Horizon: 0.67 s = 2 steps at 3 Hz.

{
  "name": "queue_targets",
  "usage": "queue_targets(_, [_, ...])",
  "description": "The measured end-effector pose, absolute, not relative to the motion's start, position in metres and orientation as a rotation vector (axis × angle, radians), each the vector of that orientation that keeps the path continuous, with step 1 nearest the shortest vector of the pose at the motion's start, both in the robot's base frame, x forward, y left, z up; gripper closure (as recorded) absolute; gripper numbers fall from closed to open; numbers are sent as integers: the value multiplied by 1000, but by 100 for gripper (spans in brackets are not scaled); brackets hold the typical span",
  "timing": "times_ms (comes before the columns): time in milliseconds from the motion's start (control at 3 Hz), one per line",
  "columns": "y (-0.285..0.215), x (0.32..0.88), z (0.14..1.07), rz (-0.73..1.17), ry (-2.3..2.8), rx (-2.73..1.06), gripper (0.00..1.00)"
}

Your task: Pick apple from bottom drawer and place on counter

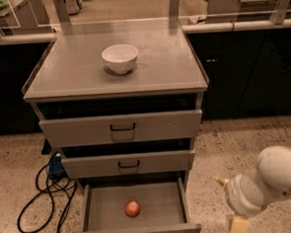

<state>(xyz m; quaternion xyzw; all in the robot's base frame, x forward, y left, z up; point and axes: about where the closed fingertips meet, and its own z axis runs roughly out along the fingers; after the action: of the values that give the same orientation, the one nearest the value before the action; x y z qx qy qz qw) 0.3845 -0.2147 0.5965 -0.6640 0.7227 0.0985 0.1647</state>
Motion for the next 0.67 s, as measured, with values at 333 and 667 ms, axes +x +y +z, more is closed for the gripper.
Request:
queue_targets(333, [-226, 375, 488, 345, 2241, -1772, 0])
queue_targets(667, [-234, 416, 430, 365, 2295, -1531, 0])
